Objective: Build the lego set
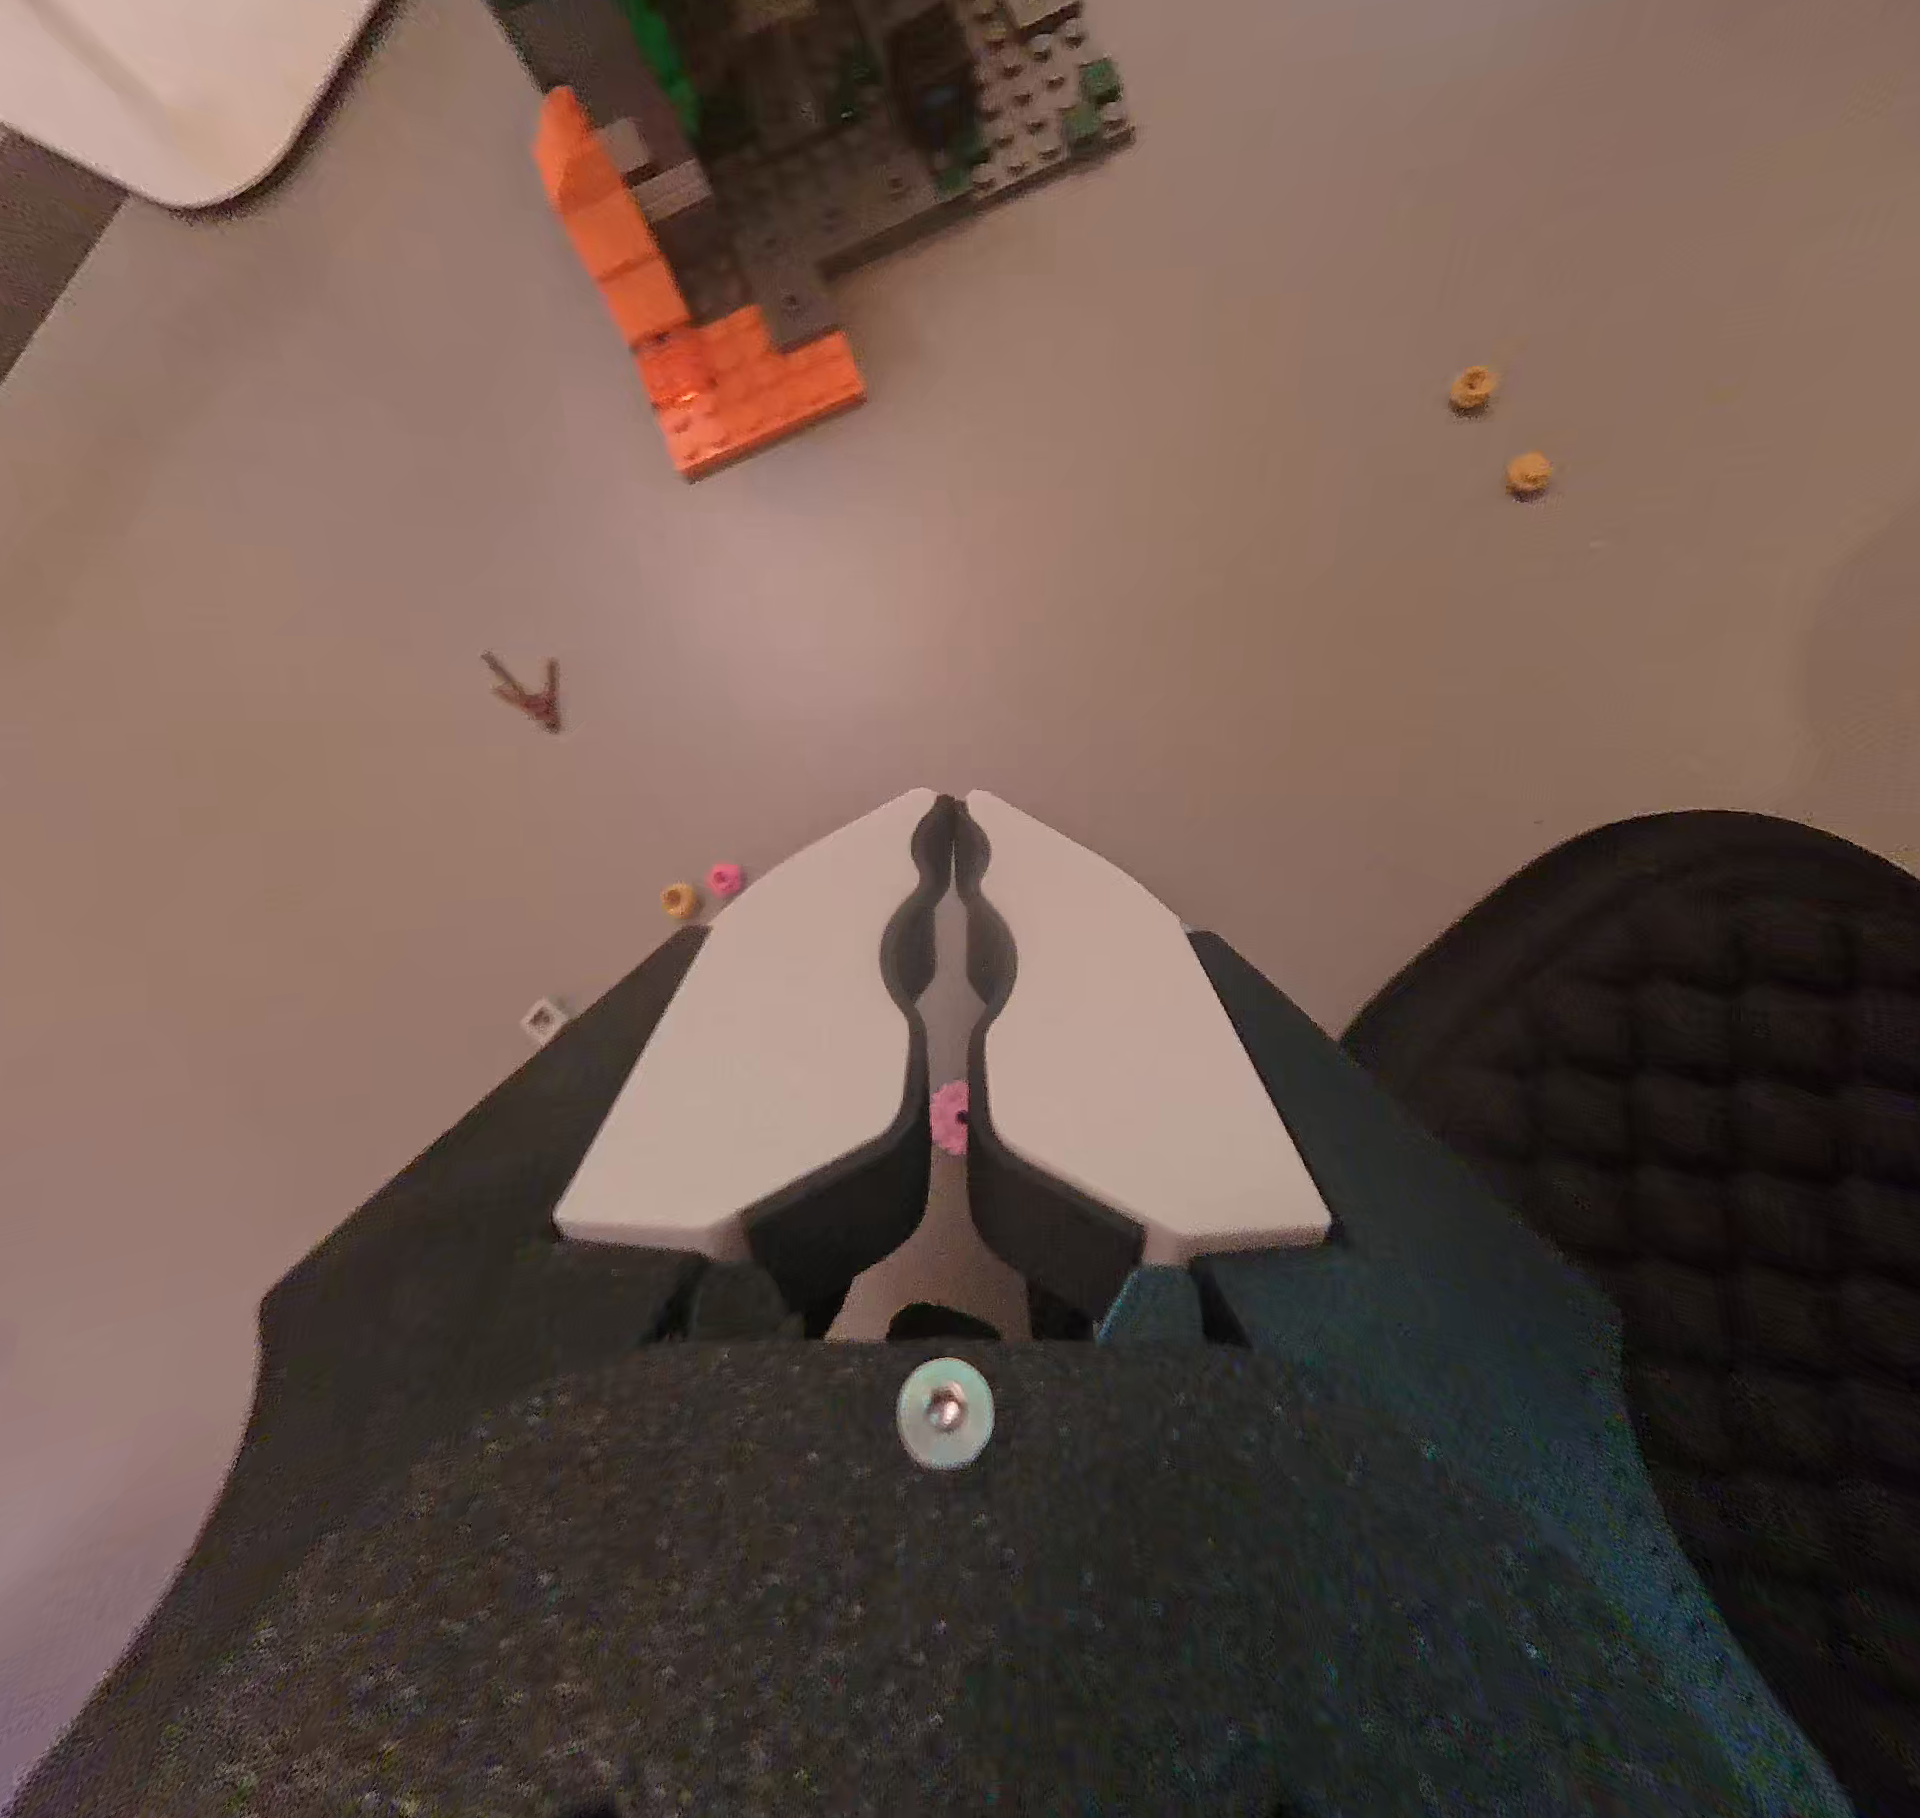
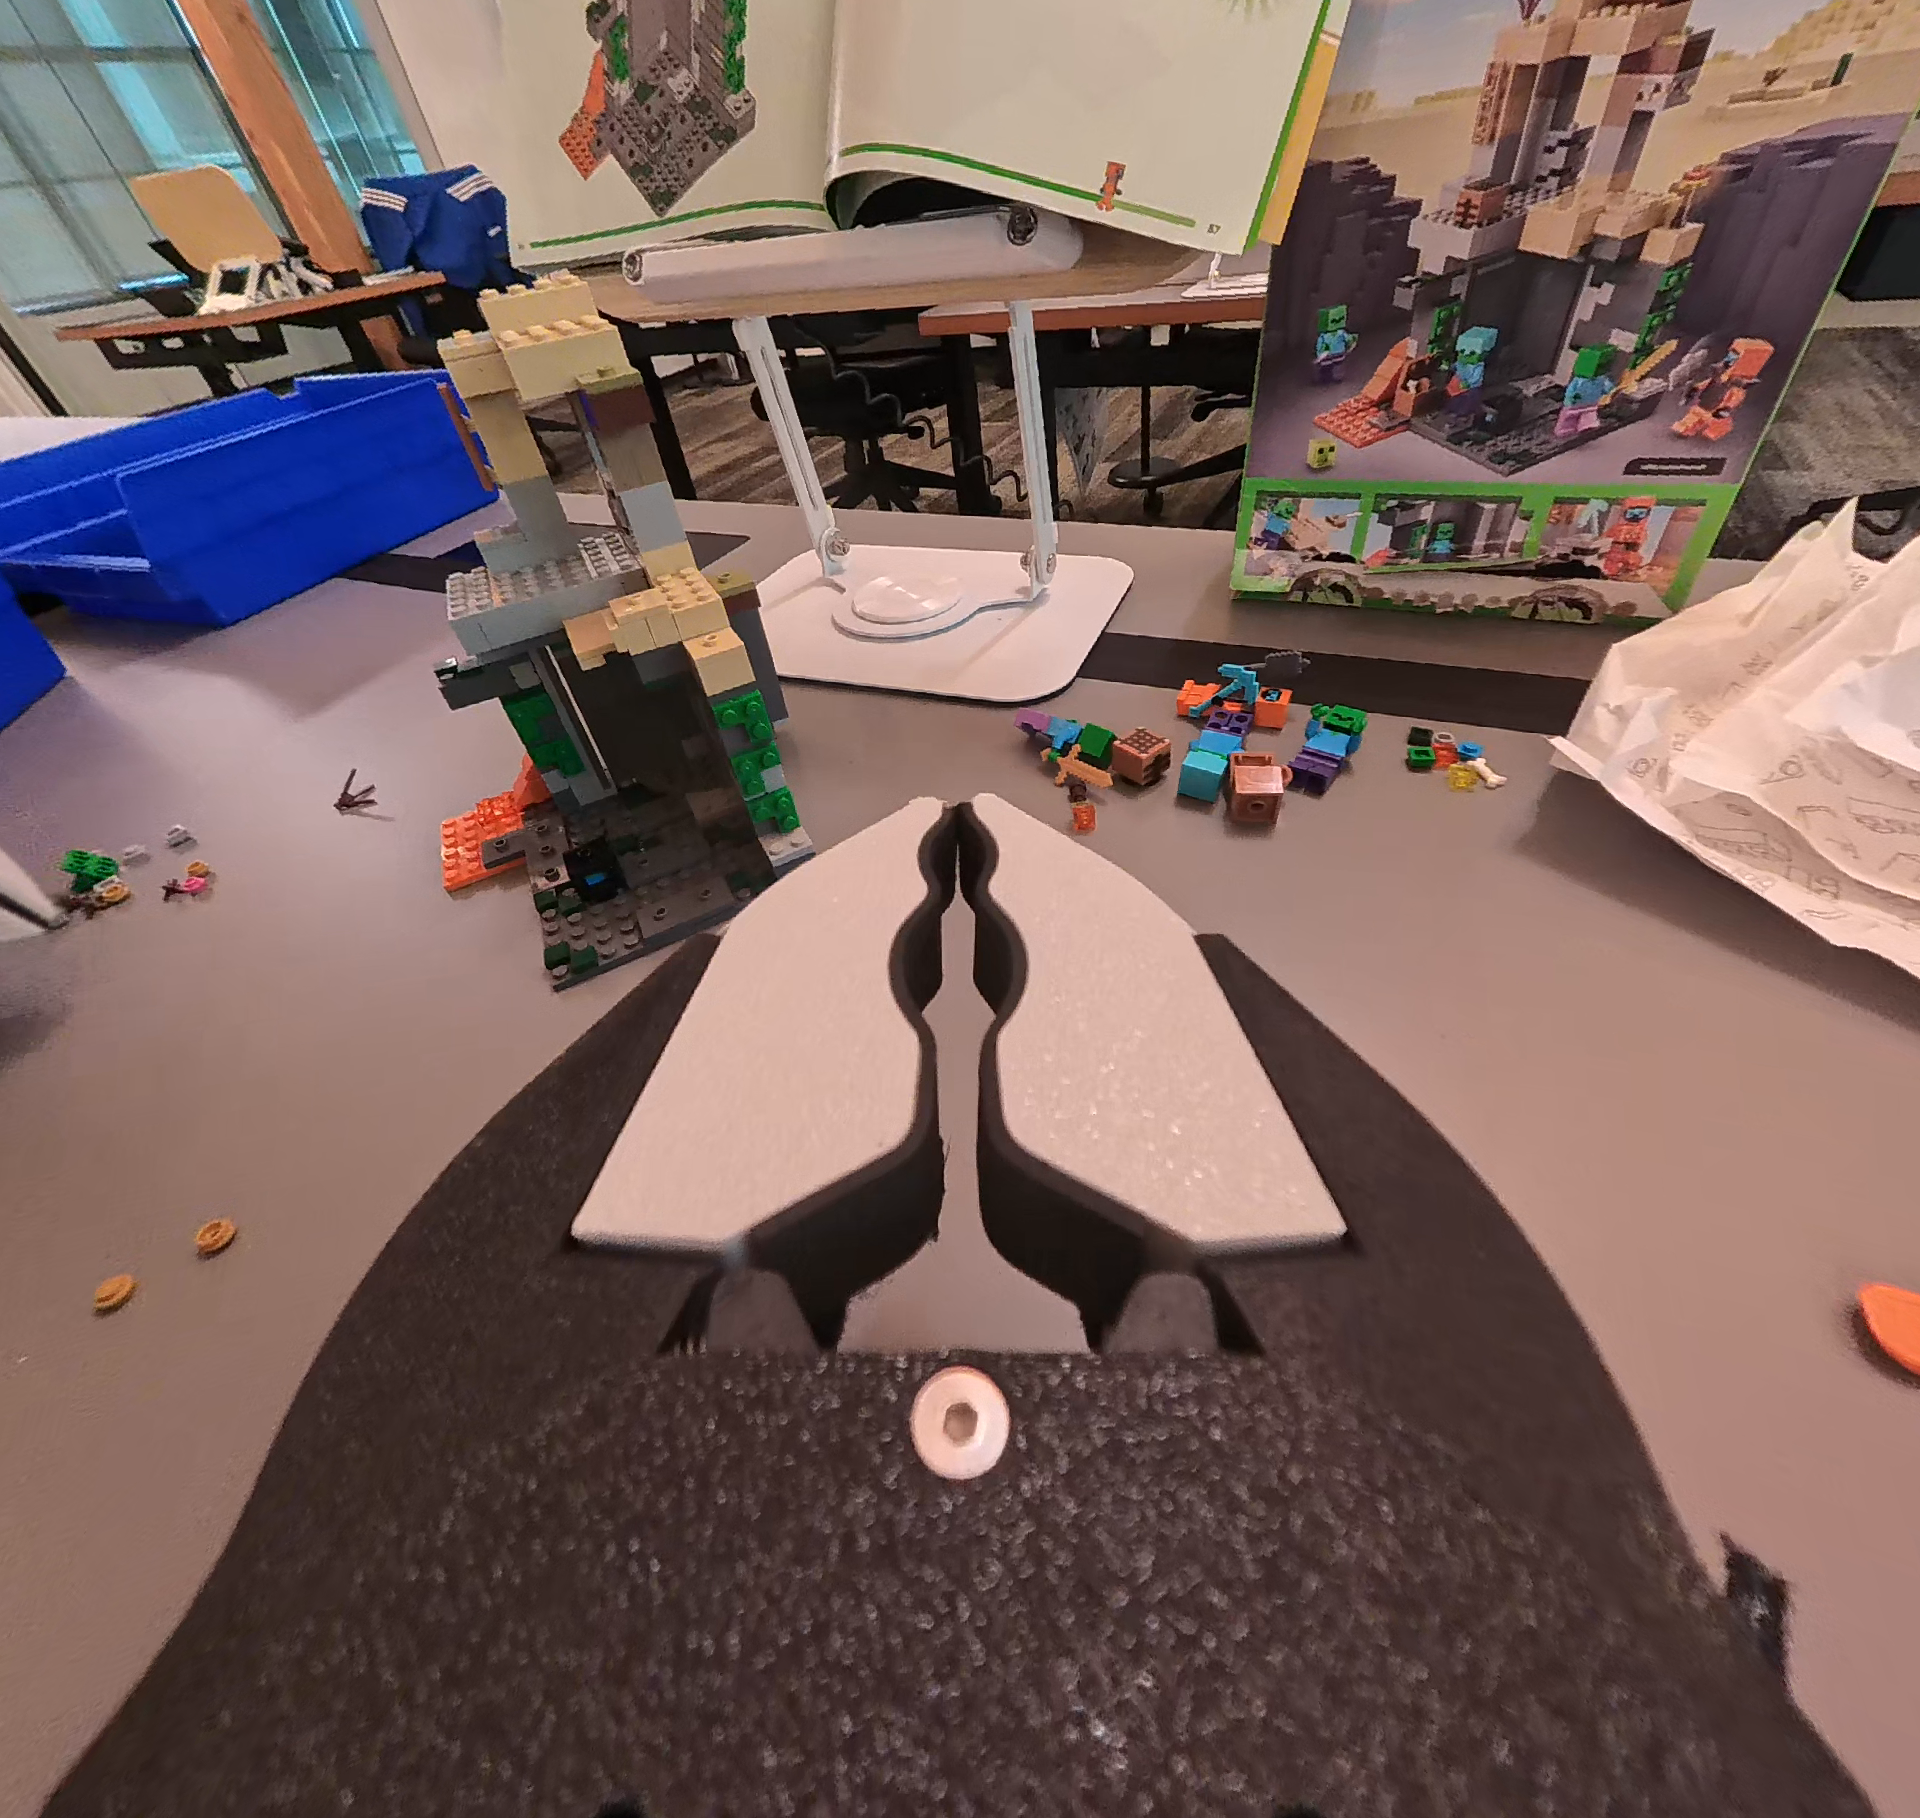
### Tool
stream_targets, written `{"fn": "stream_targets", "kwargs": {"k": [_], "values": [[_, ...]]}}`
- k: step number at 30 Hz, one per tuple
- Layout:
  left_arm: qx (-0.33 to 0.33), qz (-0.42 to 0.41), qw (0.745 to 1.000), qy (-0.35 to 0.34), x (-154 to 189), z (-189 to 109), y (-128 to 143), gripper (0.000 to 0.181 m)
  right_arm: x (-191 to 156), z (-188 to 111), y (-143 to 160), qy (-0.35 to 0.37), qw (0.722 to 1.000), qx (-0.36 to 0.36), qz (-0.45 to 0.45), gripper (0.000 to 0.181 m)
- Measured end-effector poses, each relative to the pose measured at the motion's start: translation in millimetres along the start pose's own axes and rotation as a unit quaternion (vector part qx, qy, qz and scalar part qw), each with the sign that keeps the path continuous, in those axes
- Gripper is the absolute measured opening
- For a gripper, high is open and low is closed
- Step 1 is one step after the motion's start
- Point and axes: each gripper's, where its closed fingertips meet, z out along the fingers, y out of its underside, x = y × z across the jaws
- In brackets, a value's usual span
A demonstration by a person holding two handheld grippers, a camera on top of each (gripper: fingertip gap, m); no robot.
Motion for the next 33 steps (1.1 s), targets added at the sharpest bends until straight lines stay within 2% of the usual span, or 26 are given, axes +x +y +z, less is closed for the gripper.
{"fn": "stream_targets", "kwargs": {"k": [7, 9, 14, 20, 24, 33], "values": [[-0.008, 0.036, 0.998, 0.050, 45.5, 15.9, 1.2, 0.001, -2.3, 0.4, 0.6, -0.004, 1.000, -0.001, -0.001, 0.000], [-0.011, 0.036, 0.998, 0.052, 48.3, 16.2, 3.8, 0.013, -2.5, 0.1, 0.4, -0.005, 1.000, -0.001, -0.001, 0.000], [-0.003, -0.007, 1.000, 0.008, 13.4, -5.5, 15.8, 0.018, -3.1, 0.1, 0.0, -0.008, 1.000, 0.000, 0.001, 0.000], [-0.043, -0.062, 0.996, -0.044, -41.1, -18.6, 48.8, 0.016, -6.0, 1.3, 2.1, -0.015, 1.000, -0.004, 0.004, 0.000], [-0.068, -0.074, 0.994, -0.034, -52.0, -9.3, 55.9, 0.017, -6.4, 1.1, 2.1, -0.016, 1.000, -0.004, 0.003, 0.000], [-0.104, -0.047, 0.993, -0.015, -54.0, 4.4, 55.9, 0.012, -4.9, 1.4, 3.5, -0.017, 1.000, -0.007, 0.009, 0.000]]}}
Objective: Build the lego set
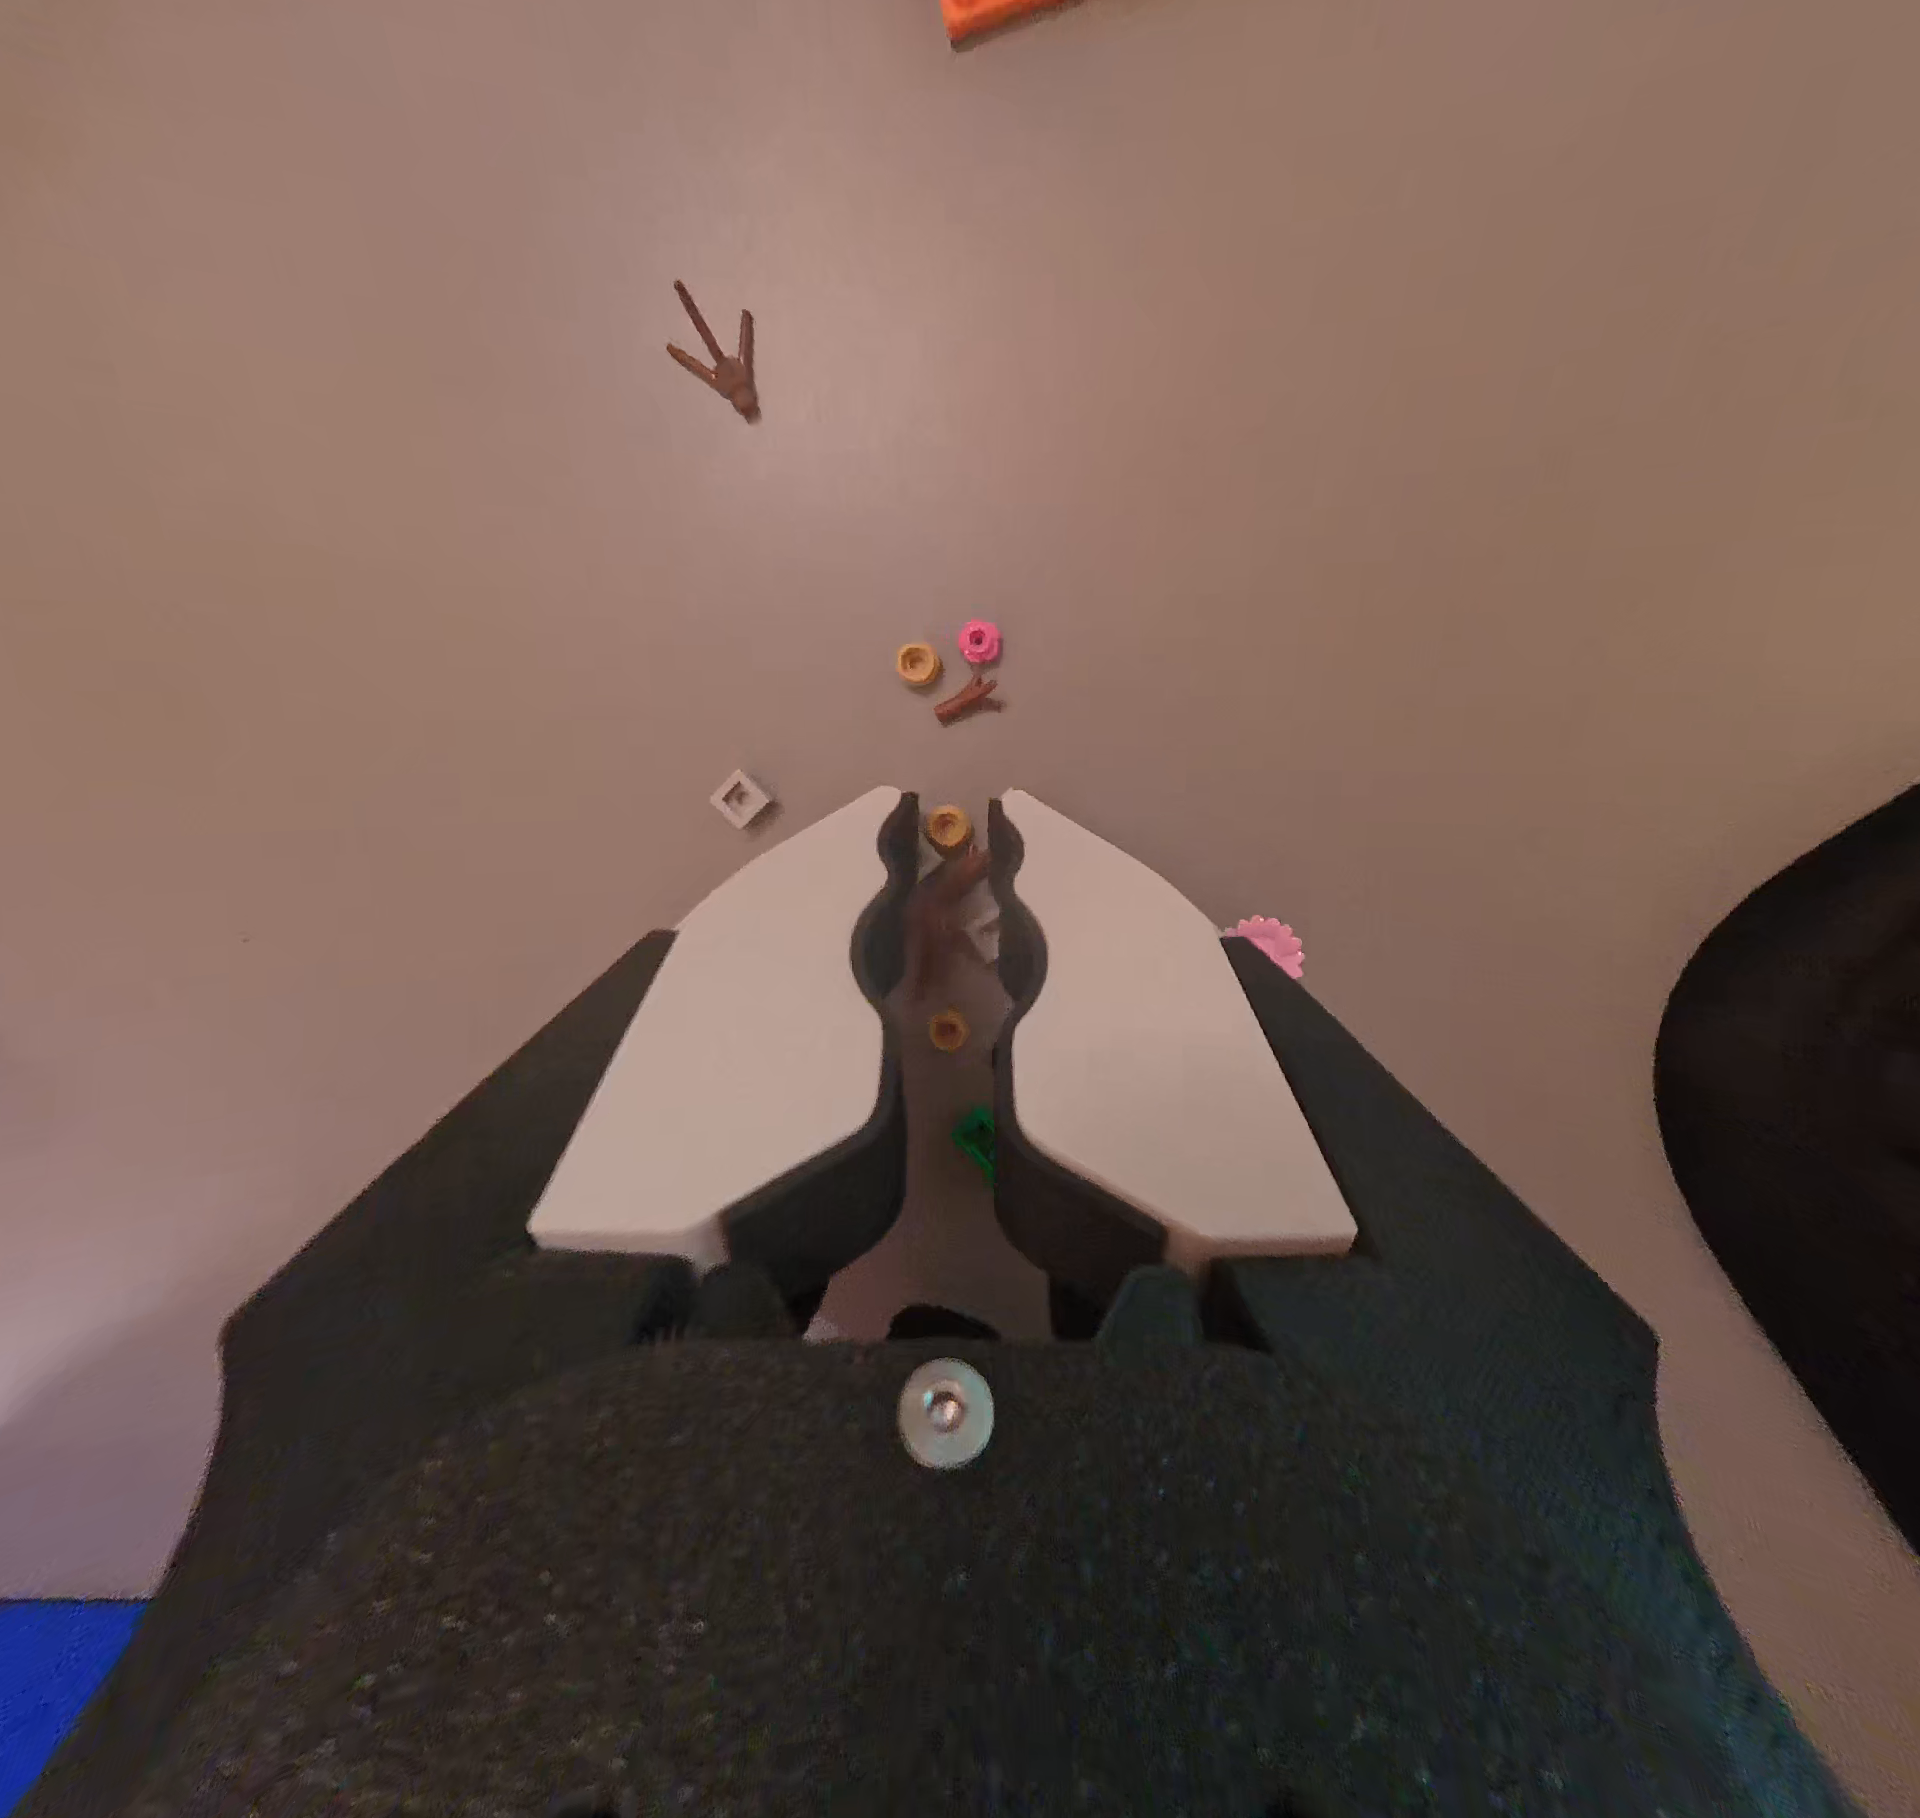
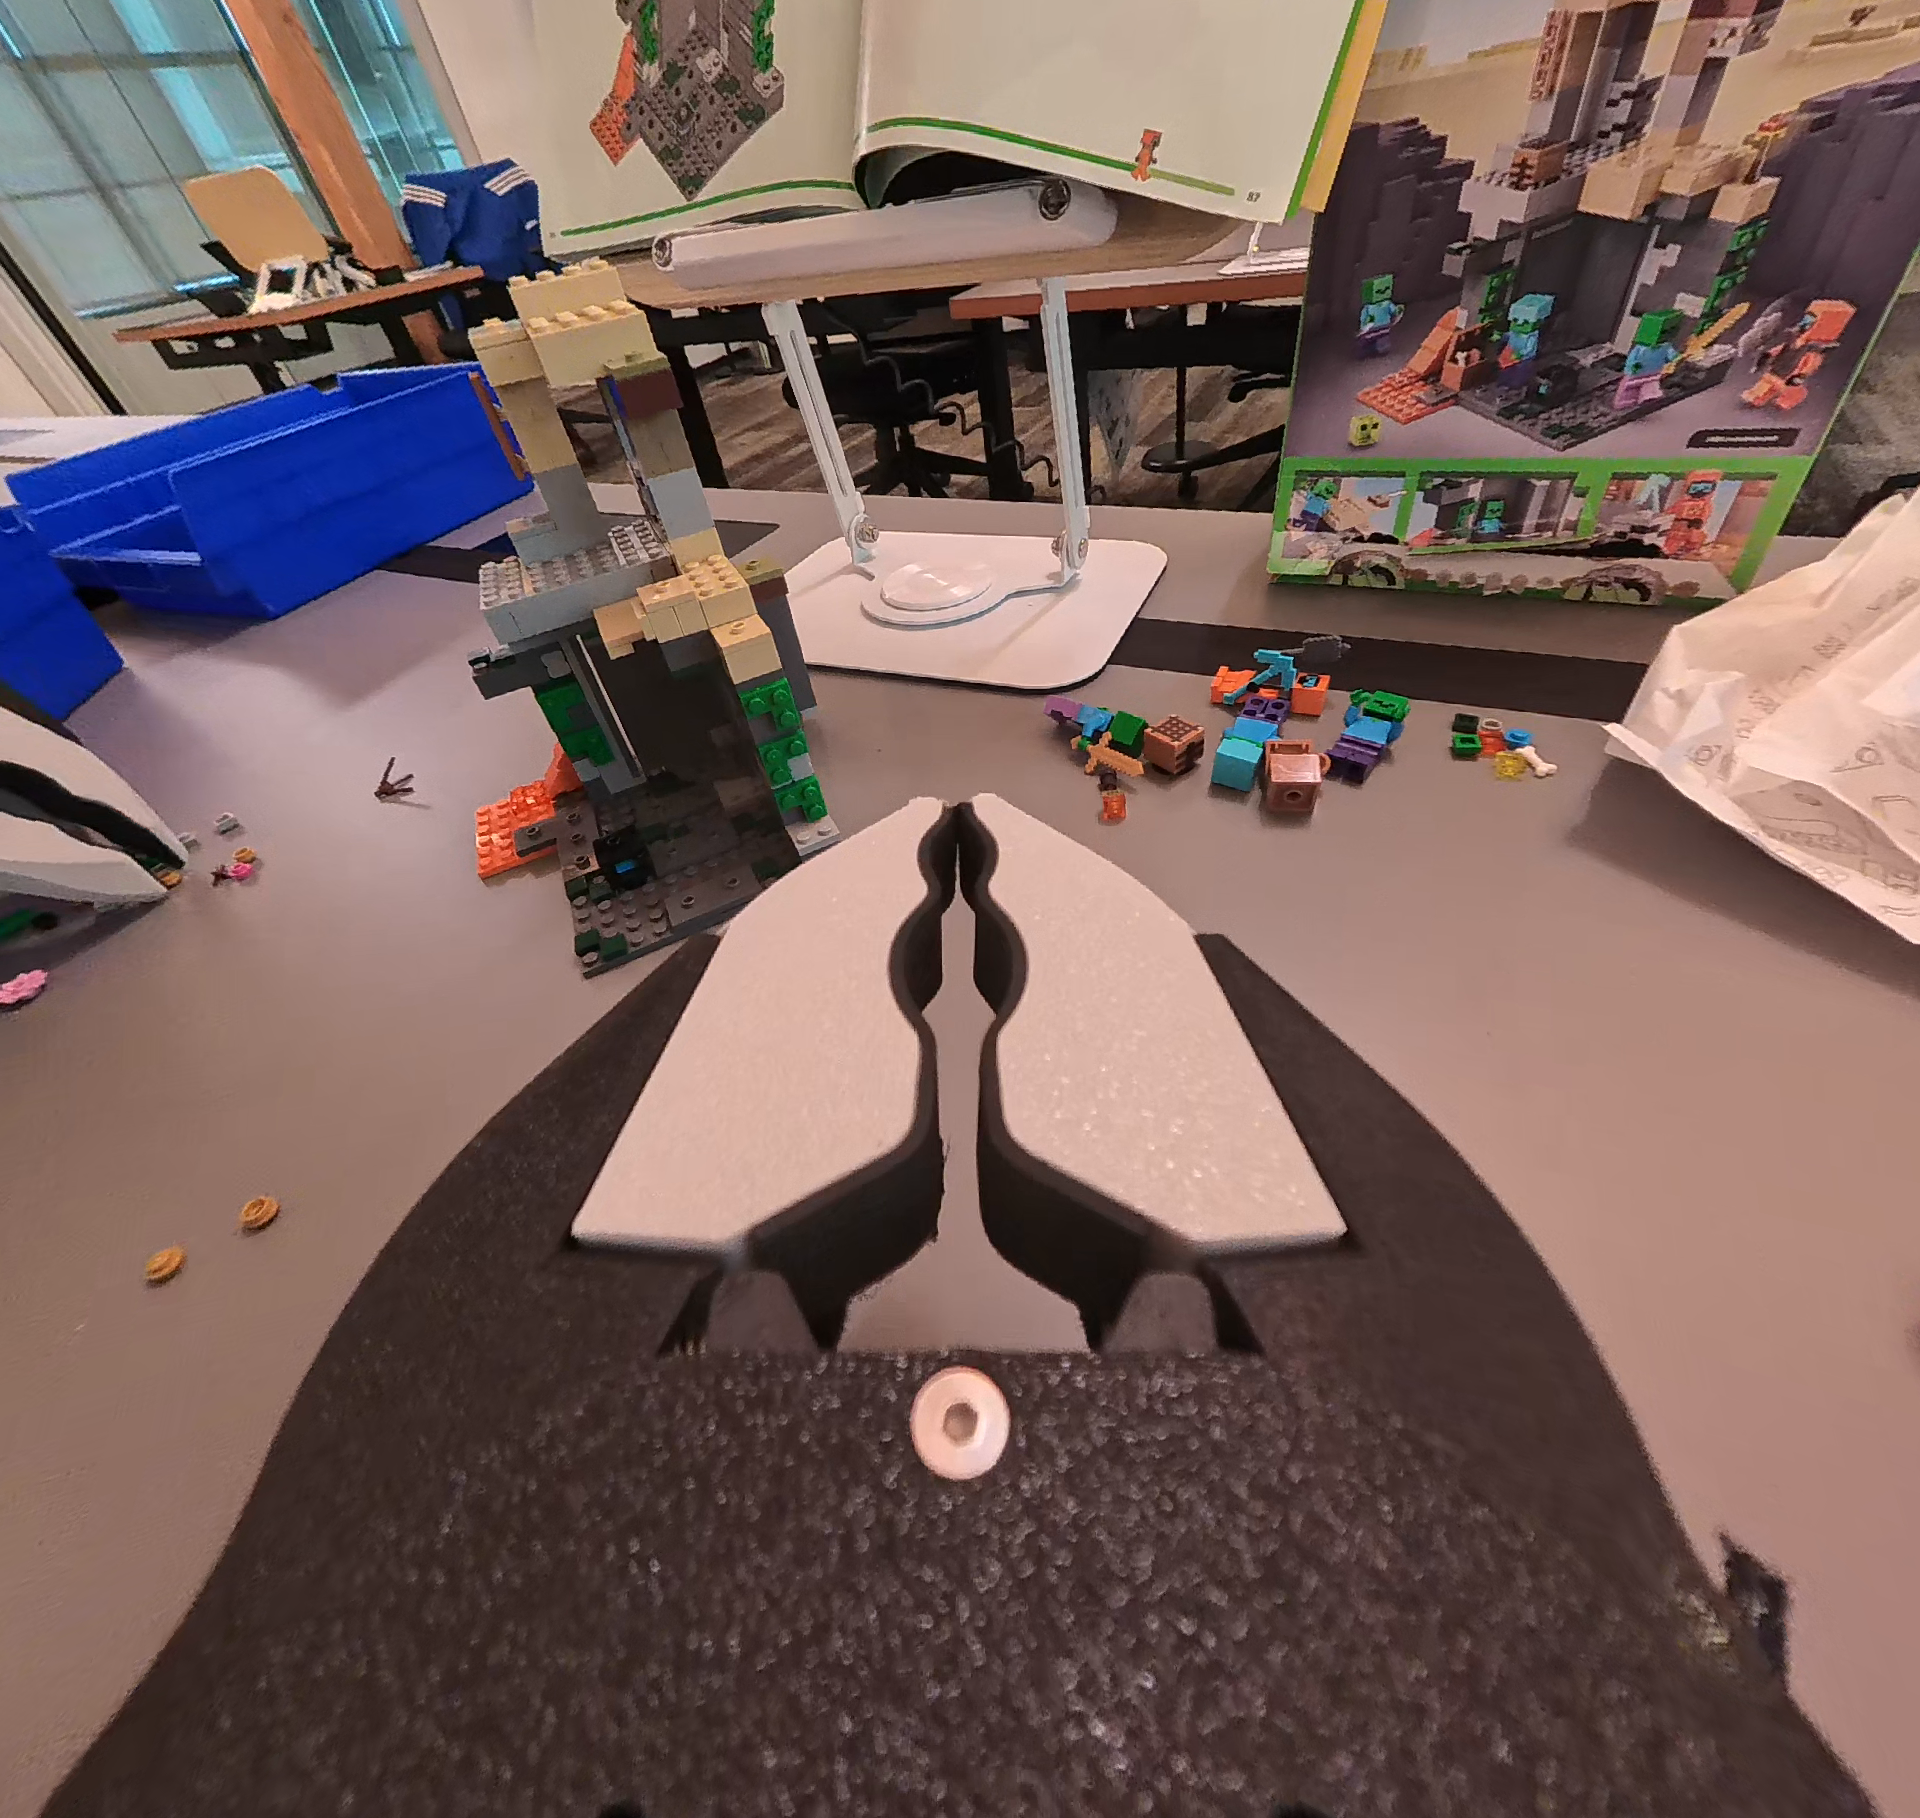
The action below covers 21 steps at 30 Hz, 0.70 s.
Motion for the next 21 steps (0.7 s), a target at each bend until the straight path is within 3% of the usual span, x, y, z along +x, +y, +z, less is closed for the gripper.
{"fn": "stream_targets", "kwargs": {"k": [10, 13, 17, 21], "values": [[-0.020, 0.009, 1.000, 0.018, 3.1, -0.1, 2.4, 0.007, 0.4, -0.4, -0.7, -0.002, 1.000, 0.001, 0.004, 0.000], [0.005, 0.021, 1.000, 0.020, 14.5, -4.3, -10.4, 0.006, 0.8, -0.6, -0.9, -0.001, 1.000, 0.001, 0.005, 0.000], [0.050, 0.062, 0.995, 0.051, 56.3, -10.7, -42.9, 0.007, -0.8, 0.0, 0.0, -0.004, 1.000, -0.001, 0.004, 0.000], [0.068, 0.114, 0.986, 0.104, 112.0, 2.0, -68.0, 0.007, -2.4, -0.1, -0.7, -0.006, 1.000, 0.000, 0.001, 0.000]]}}
